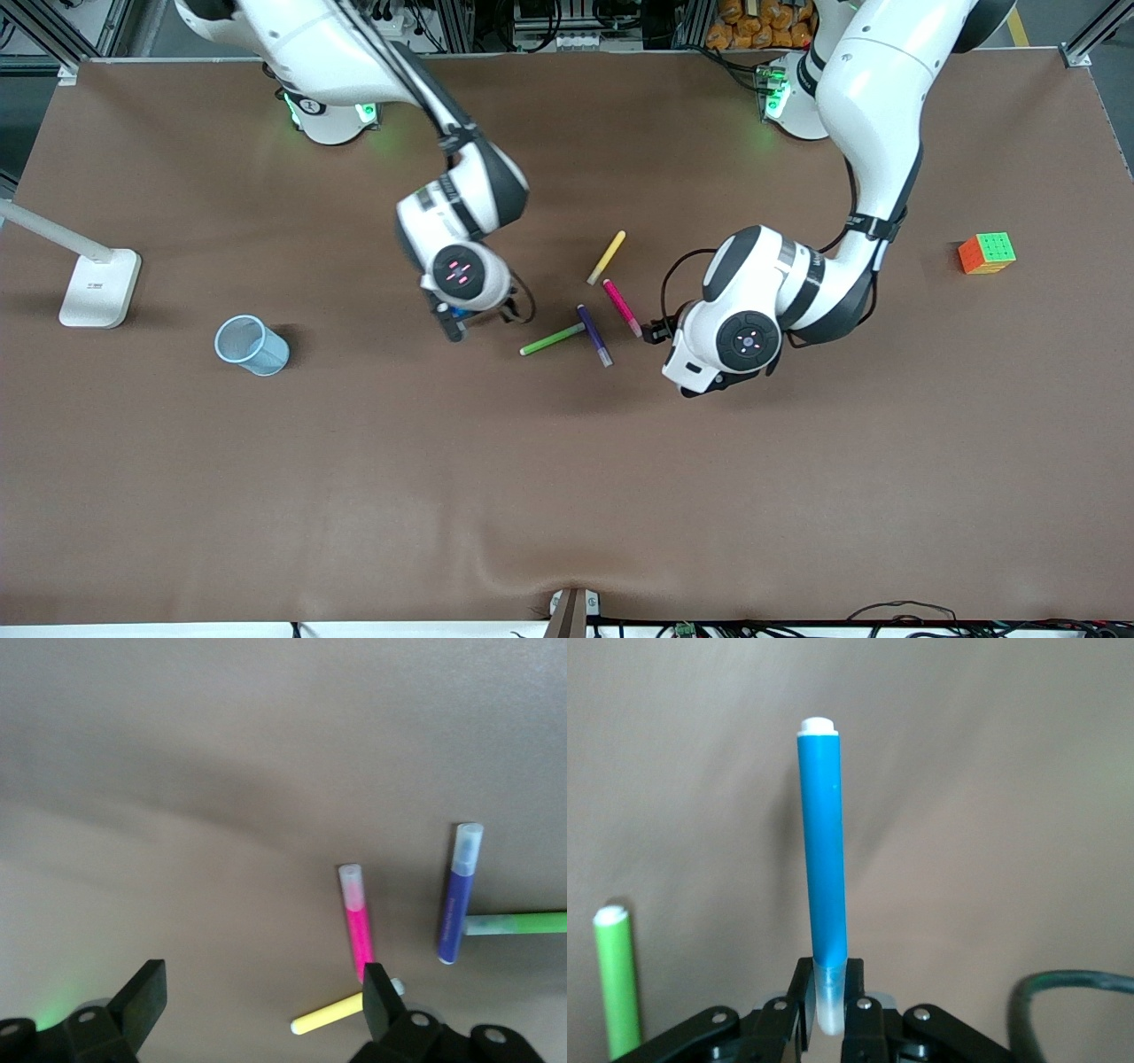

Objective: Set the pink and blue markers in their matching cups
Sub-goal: 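Carry the blue marker toward the blue cup while the left gripper grasps pink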

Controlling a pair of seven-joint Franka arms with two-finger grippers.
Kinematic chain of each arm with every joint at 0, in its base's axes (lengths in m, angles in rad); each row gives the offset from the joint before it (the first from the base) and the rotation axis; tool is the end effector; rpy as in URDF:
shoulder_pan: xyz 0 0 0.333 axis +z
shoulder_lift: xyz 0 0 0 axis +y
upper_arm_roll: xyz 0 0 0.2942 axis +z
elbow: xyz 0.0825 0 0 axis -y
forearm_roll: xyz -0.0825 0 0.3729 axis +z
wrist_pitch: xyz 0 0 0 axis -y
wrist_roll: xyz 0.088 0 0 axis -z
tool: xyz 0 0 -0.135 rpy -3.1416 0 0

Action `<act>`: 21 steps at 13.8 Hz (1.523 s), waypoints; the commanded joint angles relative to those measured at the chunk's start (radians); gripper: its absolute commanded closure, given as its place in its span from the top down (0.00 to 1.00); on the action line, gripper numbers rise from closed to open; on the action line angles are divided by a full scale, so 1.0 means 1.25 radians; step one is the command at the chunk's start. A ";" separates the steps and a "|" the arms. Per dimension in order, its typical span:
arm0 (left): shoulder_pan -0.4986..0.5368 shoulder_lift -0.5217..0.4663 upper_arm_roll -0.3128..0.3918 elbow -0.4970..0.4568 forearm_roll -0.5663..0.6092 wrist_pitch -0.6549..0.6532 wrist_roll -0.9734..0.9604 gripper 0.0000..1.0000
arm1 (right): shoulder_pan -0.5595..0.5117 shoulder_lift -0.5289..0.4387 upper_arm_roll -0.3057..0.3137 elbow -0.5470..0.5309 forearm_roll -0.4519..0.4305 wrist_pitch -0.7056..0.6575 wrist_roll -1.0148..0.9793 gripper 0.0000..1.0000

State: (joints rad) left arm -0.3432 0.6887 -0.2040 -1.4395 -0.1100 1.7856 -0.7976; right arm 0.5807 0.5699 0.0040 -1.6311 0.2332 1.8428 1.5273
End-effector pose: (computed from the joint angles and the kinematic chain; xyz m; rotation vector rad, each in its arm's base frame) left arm 0.5575 -0.3347 0.2334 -3.0208 -0.4812 0.6294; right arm 0.4993 0.3598 0.2282 2.5027 -1.4438 -0.5292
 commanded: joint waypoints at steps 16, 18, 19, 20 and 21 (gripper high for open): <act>-0.059 0.072 0.005 -0.122 -0.103 0.265 -0.117 0.56 | -0.583 0.013 0.009 0.110 0.113 -0.457 -0.743 0.00; -0.059 0.072 0.005 -0.123 -0.103 0.264 -0.117 0.32 | -0.614 0.036 0.009 0.110 0.113 -0.454 -0.793 0.00; -0.059 0.072 0.005 -0.123 -0.103 0.265 -0.117 0.18 | -0.628 0.052 0.009 0.111 0.114 -0.453 -0.815 0.00; -0.059 0.072 0.005 -0.123 -0.103 0.265 -0.118 0.06 | -0.640 0.063 0.008 0.111 0.130 -0.451 -0.831 0.00; -0.058 0.070 0.005 -0.123 -0.103 0.264 -0.123 0.00 | -0.650 0.072 0.008 0.111 0.146 -0.450 -0.836 0.00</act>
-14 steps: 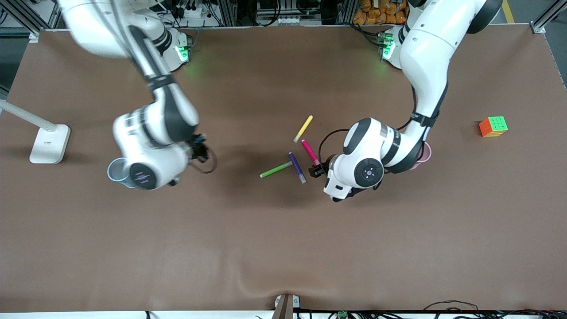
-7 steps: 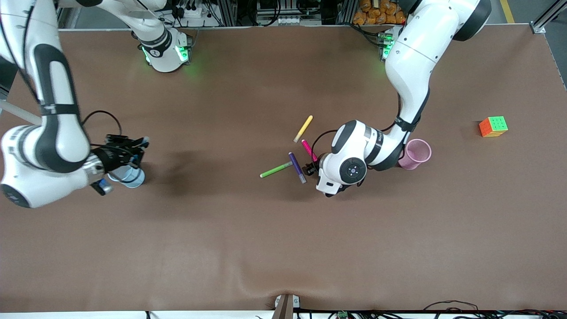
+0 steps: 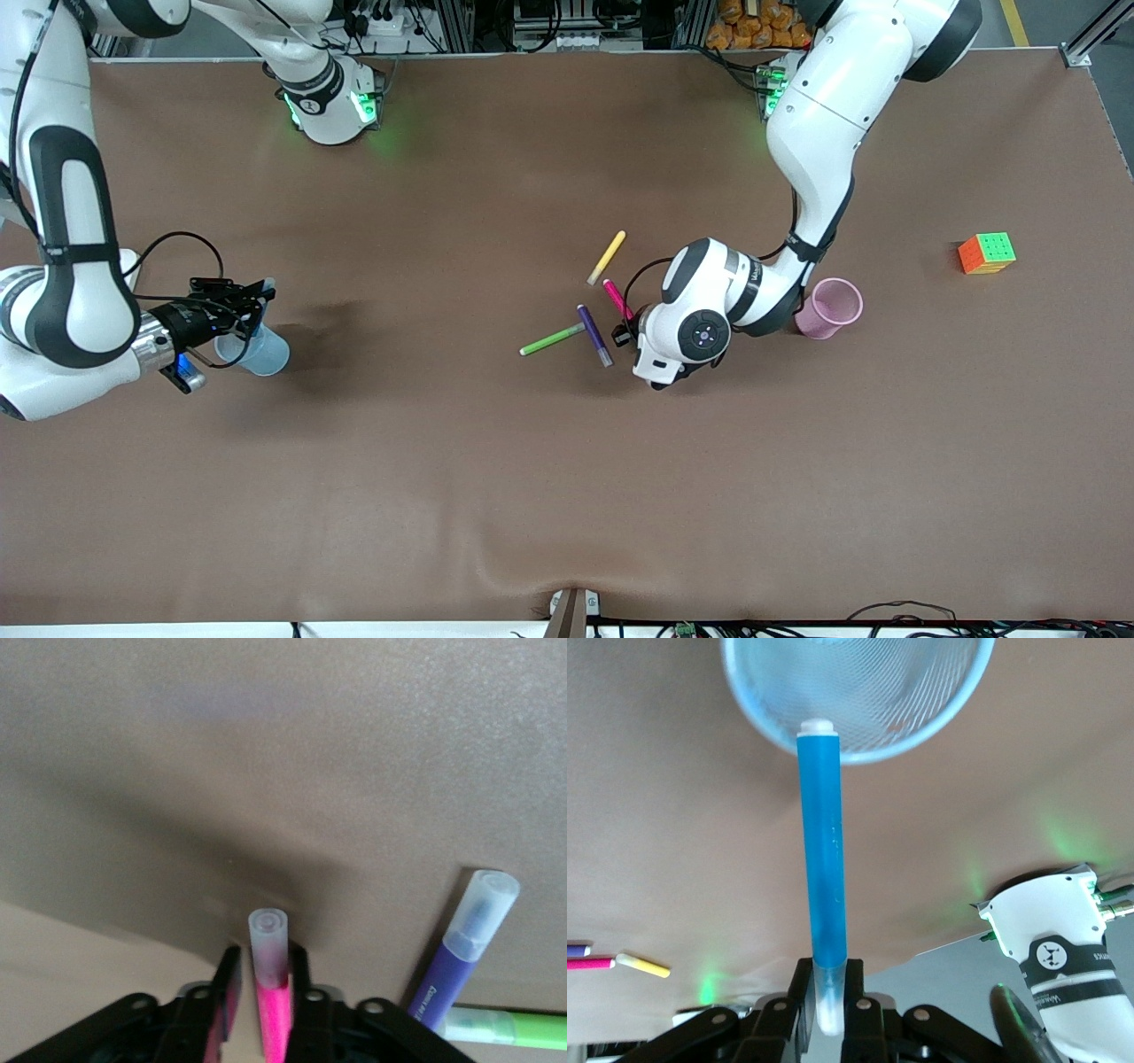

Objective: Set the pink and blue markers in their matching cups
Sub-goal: 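Drop the blue marker into the blue cup while the left gripper lifts pink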

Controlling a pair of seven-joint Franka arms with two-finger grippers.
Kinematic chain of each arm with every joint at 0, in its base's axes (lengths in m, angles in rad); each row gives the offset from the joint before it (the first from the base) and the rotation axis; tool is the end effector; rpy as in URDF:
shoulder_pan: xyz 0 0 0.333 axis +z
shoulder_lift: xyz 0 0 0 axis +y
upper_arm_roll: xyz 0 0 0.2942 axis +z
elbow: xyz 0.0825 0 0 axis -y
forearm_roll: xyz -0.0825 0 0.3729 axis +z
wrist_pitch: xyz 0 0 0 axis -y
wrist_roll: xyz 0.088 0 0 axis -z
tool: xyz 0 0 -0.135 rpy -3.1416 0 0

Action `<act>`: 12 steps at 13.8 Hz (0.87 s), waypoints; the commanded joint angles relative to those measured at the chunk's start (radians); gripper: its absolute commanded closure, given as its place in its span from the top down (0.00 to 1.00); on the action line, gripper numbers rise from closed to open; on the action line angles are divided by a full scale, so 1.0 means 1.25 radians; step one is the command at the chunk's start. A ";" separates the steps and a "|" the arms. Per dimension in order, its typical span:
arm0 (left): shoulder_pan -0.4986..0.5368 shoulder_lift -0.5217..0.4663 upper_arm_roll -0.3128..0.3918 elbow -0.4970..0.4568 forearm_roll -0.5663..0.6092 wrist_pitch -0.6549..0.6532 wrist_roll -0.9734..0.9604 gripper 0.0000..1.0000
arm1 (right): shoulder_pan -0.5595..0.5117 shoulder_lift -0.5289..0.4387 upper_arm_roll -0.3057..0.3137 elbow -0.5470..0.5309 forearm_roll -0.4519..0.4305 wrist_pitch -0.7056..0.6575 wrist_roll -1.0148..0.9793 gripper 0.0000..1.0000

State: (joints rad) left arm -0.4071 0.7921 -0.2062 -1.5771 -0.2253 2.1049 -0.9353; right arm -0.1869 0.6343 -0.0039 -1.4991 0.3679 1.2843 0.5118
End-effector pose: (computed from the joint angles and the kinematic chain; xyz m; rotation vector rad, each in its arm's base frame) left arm 0.5204 -0.3752 0.1307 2.9213 0.7526 -0.6310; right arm 0.5629 -0.0519 0.2453 -2.4430 0.9744 1.2574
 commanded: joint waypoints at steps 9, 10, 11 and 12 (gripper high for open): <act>0.122 -0.206 0.010 -0.005 0.080 -0.151 -0.024 0.00 | -0.032 0.021 0.015 0.044 0.033 -0.027 -0.019 1.00; 0.133 -0.228 0.010 -0.001 0.109 -0.178 -0.021 0.00 | -0.028 0.021 0.017 0.087 0.032 -0.081 -0.019 1.00; 0.150 -0.249 0.009 0.001 0.116 -0.207 -0.015 0.00 | -0.019 0.024 0.018 0.125 0.031 -0.125 -0.019 1.00; 0.166 -0.271 0.010 0.001 0.118 -0.222 -0.011 0.00 | -0.008 0.023 0.019 0.163 0.036 -0.145 -0.019 1.00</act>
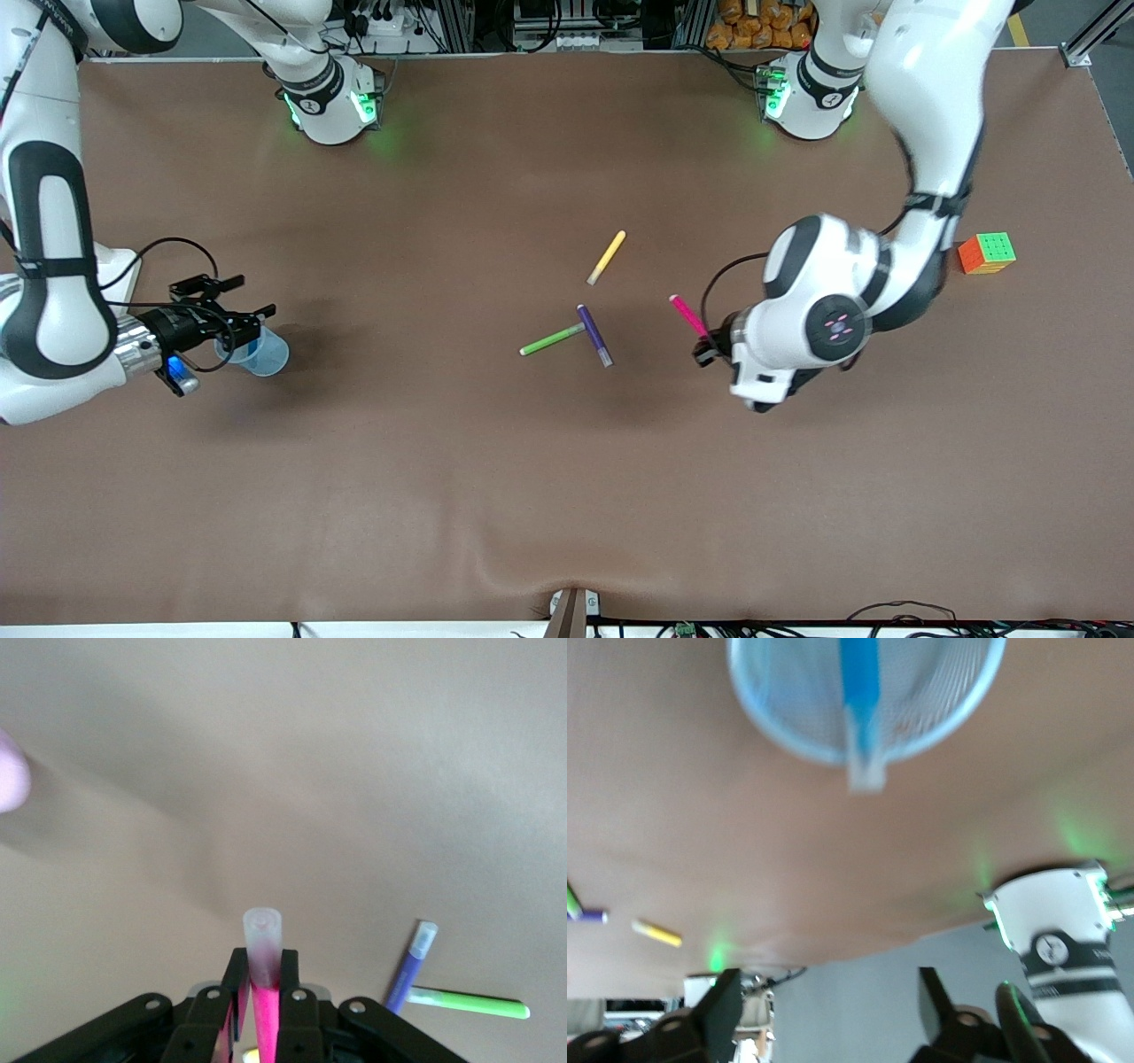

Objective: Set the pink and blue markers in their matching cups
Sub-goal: 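Drop the blue marker into the blue cup while the left gripper lifts pink, then withdraw the right gripper while the left gripper carries pink to the cup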

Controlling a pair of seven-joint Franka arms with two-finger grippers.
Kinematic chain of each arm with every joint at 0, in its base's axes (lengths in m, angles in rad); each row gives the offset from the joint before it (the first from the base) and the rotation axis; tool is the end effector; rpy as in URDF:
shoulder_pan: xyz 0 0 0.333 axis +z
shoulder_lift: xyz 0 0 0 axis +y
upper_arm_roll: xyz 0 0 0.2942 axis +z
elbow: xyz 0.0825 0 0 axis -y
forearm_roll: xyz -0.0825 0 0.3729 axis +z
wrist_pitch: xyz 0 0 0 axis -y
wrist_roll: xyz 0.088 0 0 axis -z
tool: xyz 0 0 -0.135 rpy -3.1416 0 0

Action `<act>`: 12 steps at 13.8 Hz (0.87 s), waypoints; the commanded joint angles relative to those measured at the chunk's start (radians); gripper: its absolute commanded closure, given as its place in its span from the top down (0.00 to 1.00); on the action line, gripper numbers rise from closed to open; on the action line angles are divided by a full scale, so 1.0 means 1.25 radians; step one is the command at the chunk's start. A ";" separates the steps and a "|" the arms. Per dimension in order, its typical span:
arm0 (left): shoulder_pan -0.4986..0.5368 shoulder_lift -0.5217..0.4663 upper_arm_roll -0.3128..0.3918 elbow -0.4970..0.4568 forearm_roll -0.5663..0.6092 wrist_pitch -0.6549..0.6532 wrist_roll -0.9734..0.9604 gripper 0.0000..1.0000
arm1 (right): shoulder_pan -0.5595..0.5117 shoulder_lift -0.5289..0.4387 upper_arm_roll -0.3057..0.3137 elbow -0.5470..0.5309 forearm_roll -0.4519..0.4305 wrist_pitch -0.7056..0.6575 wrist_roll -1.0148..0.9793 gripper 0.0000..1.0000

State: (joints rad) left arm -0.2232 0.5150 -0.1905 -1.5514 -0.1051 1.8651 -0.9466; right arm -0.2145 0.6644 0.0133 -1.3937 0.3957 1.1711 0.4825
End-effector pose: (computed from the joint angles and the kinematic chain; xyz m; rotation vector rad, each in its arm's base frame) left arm 0.5902 -0.2574 0.3005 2.9520 0.8944 -0.4209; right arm 0.5718 -0.0554 0.2699 -2.4010 0.8793 1.2843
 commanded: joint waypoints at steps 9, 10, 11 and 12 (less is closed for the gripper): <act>0.133 -0.232 -0.003 -0.041 0.175 -0.147 0.080 0.00 | 0.076 -0.064 0.023 0.343 -0.018 -0.095 -0.007 1.00; 0.132 -0.250 -0.008 -0.066 0.225 -0.147 0.082 0.00 | 0.101 -0.099 0.026 0.343 -0.065 -0.095 -0.009 1.00; 0.132 -0.267 -0.012 -0.088 0.265 -0.146 0.082 0.00 | 0.142 -0.121 0.029 0.343 -0.092 -0.095 -0.010 1.00; 0.131 -0.272 -0.013 -0.096 0.282 -0.146 0.082 0.00 | 0.162 -0.148 0.026 0.341 -0.102 -0.094 -0.012 1.00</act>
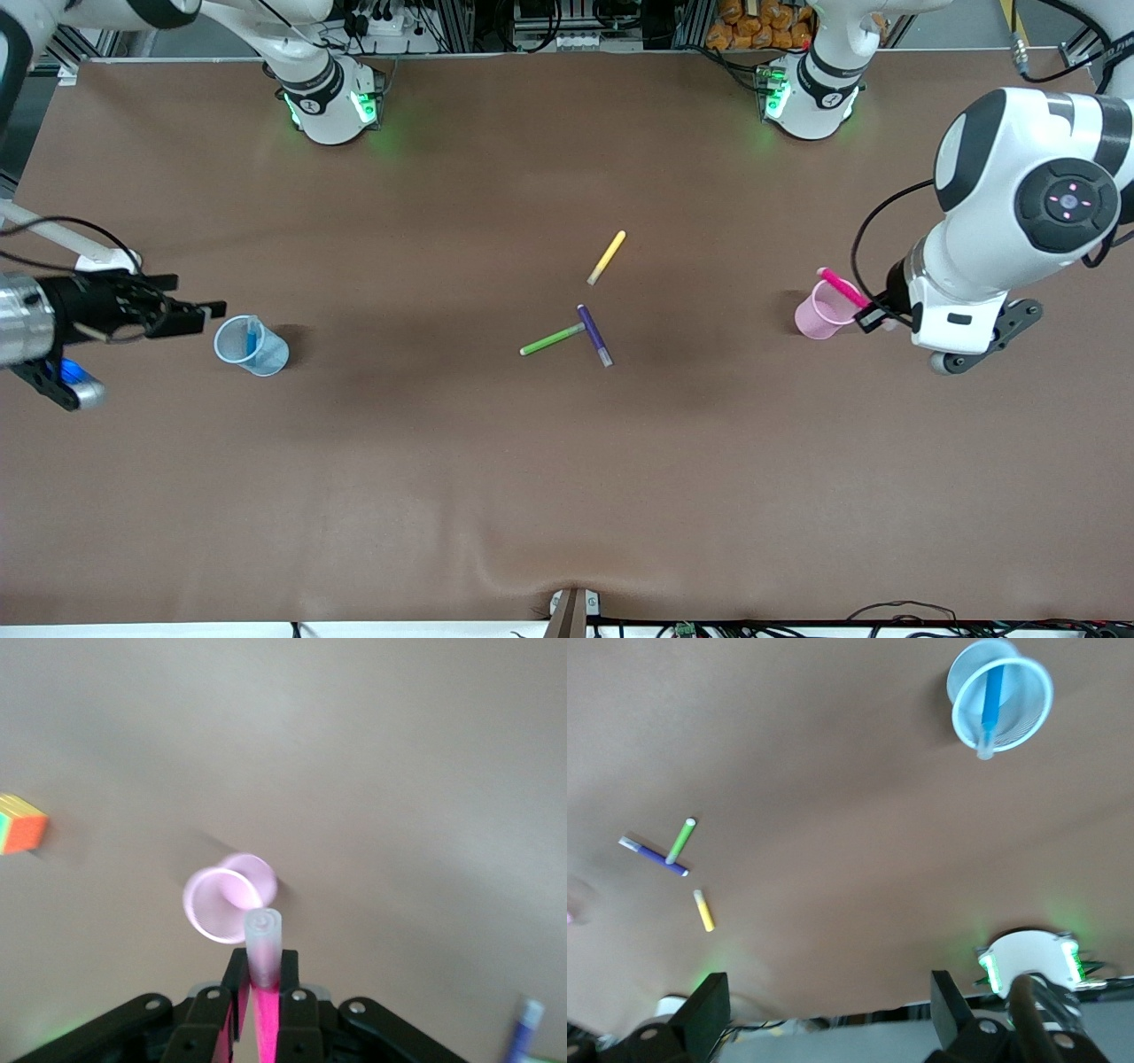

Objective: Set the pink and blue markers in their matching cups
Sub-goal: 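Withdraw the right gripper while the left gripper carries pink to the cup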

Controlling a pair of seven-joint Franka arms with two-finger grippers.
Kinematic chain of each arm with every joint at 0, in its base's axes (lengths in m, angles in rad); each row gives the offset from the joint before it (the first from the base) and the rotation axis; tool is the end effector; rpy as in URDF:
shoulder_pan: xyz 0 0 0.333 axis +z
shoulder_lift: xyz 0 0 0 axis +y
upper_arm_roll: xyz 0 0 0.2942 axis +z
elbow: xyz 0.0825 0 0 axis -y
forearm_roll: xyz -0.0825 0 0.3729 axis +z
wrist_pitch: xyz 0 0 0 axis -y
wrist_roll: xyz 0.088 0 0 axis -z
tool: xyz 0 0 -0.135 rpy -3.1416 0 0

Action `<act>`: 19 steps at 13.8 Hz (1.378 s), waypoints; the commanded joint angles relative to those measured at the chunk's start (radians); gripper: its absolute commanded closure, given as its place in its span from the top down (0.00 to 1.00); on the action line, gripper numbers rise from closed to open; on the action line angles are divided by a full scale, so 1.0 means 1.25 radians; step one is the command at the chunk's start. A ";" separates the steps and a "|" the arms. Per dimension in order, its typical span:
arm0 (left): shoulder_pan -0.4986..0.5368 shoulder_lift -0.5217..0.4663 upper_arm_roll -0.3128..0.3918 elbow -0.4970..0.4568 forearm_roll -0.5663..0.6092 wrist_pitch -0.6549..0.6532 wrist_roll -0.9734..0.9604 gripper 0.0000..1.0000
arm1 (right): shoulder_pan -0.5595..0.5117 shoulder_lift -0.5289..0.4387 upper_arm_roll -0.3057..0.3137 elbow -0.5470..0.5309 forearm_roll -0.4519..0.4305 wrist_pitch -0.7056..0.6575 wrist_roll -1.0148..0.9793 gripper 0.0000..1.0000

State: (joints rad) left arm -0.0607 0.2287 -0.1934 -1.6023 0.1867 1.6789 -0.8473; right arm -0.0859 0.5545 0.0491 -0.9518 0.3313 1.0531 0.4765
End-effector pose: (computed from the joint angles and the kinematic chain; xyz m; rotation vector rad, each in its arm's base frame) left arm 0.5838 -0.1198 0.4413 -2.8294 -0.8151 0.0769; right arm 0.6127 0.0211 0.4965 -2.7473 0.5798 0.7371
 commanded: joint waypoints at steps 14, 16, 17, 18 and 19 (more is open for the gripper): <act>0.052 -0.049 -0.011 -0.225 0.116 0.089 -0.115 0.00 | 0.055 -0.469 -0.006 -0.415 -0.231 0.257 -0.232 1.00; 0.077 -0.043 -0.011 -0.245 0.113 0.121 -0.138 0.00 | 0.043 -0.516 -0.007 -0.475 -0.237 0.288 -0.327 1.00; 0.078 -0.043 -0.011 -0.261 0.110 0.140 -0.152 0.00 | 0.037 -0.515 -0.007 -0.476 -0.242 0.287 -0.343 1.00; 0.078 -0.042 -0.011 -0.278 0.110 0.162 -0.174 0.00 | 0.036 -0.510 -0.007 -0.477 -0.249 0.287 -0.344 1.00; 0.077 -0.038 -0.011 -0.290 0.110 0.181 -0.203 0.00 | 0.038 -0.509 -0.006 -0.477 -0.260 0.283 -0.346 1.00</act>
State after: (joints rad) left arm 0.0279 0.1966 -0.1990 -1.9144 0.3255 1.8553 -1.0411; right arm -0.0270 -0.0496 0.0290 -1.4918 0.0389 1.3821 0.0737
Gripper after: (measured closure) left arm 0.828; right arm 0.000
